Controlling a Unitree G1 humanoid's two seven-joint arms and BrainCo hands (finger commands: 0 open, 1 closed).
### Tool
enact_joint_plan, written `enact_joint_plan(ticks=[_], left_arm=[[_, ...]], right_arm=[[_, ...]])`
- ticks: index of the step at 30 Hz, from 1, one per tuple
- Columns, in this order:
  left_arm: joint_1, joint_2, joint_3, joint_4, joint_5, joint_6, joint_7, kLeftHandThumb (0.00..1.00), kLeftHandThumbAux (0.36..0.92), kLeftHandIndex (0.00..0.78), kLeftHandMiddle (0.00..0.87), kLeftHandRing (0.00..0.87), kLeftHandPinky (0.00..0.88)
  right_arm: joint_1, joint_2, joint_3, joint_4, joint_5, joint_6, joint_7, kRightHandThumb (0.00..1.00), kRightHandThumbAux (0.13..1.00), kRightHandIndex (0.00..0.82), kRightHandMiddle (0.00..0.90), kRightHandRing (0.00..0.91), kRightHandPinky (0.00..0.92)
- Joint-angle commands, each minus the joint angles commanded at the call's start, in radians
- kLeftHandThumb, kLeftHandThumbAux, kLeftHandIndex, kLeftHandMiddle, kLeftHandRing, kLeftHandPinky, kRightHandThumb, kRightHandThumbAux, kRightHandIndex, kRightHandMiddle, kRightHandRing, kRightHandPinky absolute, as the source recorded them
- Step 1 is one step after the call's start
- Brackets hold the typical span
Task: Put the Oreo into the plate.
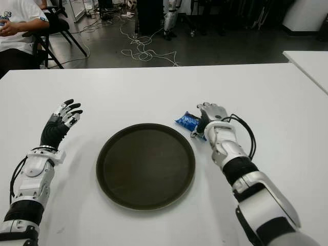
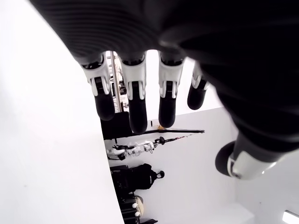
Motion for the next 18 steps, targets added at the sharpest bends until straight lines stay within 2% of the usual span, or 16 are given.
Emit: enact_joint_plan(ticks=[6,18], left_arm=[[-0.001,0.0,0.001,-0.004,-0.005,0.014,-0.001,0.248,0.592,0.08,0.185,0.172,0.154],[0.003,-0.007,0.001,-0.023,-0.007,0.017,0.004,0.223,0.573,0.088,0.191,0.179,0.168]], right_arm=[[0.001,0.011,0.008,0.028,-0.004,-0.029,-0.042,0.0,0.773,0.116,0.09,0.11,0.172],[0.004,0.021,0.01,0.062,-0.002,-0.069,-0.086,0.0,0.799,0.178,0.152,0.166,0.218]])
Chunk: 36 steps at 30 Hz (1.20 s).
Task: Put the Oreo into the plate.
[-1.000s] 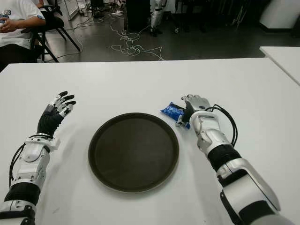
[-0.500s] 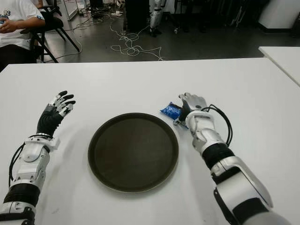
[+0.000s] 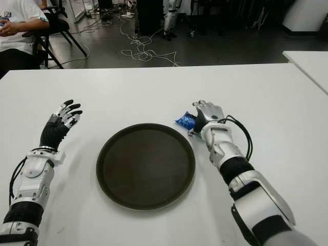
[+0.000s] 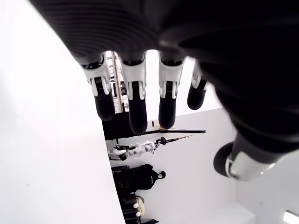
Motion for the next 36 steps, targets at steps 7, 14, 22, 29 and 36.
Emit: enact_joint_plan(ticks=[7,14,22,29,36], left_arm=[[0.007,0.0,-0.001,-0.007,0.005,0.003,0.008,0.235,0.578,0.09,0.189,0.178,0.157],[0.005,-0.001,-0.002,-0.005,0.005,-0.003,0.007,0.229,0.557,0.091,0.188,0.179,0.175],[0.009,0.001,-0.008,-0.012,0.012,-0.011,0.01,0.215,0.552,0.088,0.185,0.18,0.169],[0.0,0.009,-0.006,0.018,0.011,-0.02,0.007,0.237,0.561,0.085,0.181,0.173,0.16],[0.001,0.009,-0.008,0.016,0.008,-0.023,0.001,0.241,0.561,0.084,0.182,0.17,0.158]], right_arm=[[-0.01,0.015,-0.014,0.065,0.022,-0.044,-0.038,0.0,0.808,0.197,0.185,0.202,0.258],[-0.028,0.028,-0.037,0.148,0.065,-0.123,-0.088,0.0,0.817,0.225,0.225,0.246,0.303],[-0.037,0.031,-0.05,0.189,0.091,-0.176,-0.104,0.0,0.808,0.207,0.193,0.217,0.269],[-0.048,0.033,-0.048,0.22,0.111,-0.193,-0.066,0.0,0.798,0.199,0.184,0.198,0.241],[-0.069,0.032,-0.037,0.243,0.113,-0.175,0.033,0.0,0.781,0.158,0.155,0.16,0.166]])
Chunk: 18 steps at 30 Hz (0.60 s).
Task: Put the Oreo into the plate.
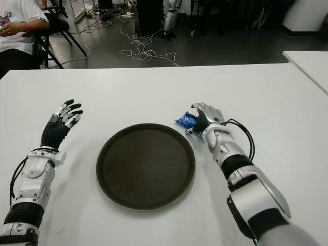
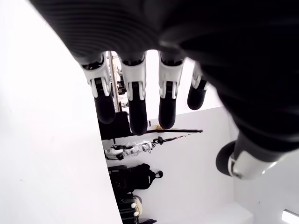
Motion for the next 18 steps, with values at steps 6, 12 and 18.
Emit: enact_joint_plan(ticks=[6,12,18], left_arm=[[0.0,-0.002,0.0,-0.002,-0.003,-0.003,-0.003,0.232,0.57,0.093,0.186,0.171,0.161],[0.003,-0.006,0.0,-0.008,-0.002,-0.003,0.004,0.224,0.565,0.09,0.184,0.17,0.153],[0.005,-0.004,-0.002,-0.009,0.0,-0.008,0.001,0.222,0.556,0.085,0.18,0.17,0.154]], right_arm=[[-0.024,-0.005,0.021,0.01,-0.005,0.039,0.143,0.0,0.757,0.132,0.165,0.148,0.13],[-0.031,-0.009,0.03,0.007,-0.01,0.049,0.19,0.0,0.758,0.104,0.172,0.152,0.143],[-0.034,-0.011,0.041,0.004,-0.013,0.056,0.205,0.0,0.768,0.086,0.164,0.15,0.139]])
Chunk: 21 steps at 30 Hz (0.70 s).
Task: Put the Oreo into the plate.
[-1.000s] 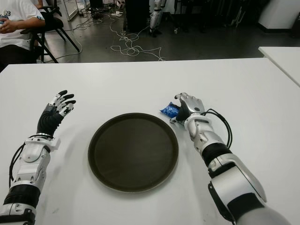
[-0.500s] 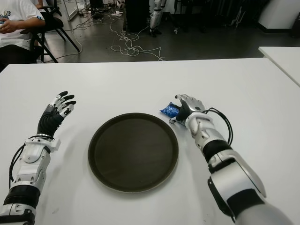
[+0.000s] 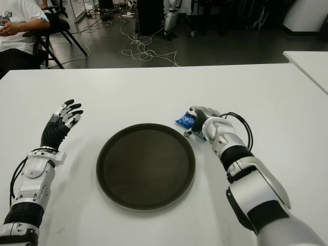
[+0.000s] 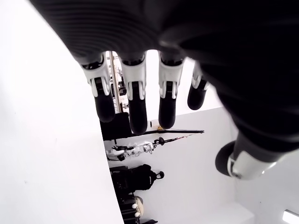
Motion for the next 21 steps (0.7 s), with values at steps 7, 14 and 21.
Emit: enact_joint_plan(ticks=[7,14,21], left_arm=[[0.0,-0.001,0.001,-0.004,-0.003,0.009,0.001,0.213,0.567,0.082,0.178,0.165,0.148],[0.004,-0.004,0.002,-0.017,-0.006,0.022,0.004,0.218,0.565,0.094,0.188,0.175,0.168],[0.002,0.0,0.004,-0.014,-0.017,0.028,-0.012,0.243,0.567,0.078,0.174,0.16,0.138]], right_arm=[[-0.004,0.002,0.007,0.0,0.002,0.006,0.004,0.0,0.765,0.075,0.158,0.138,0.113],[-0.014,0.003,0.019,0.019,-0.004,0.006,0.005,0.0,0.782,0.074,0.159,0.138,0.134],[-0.011,0.003,0.021,0.022,-0.002,0.0,-0.013,0.0,0.777,0.074,0.161,0.143,0.137]])
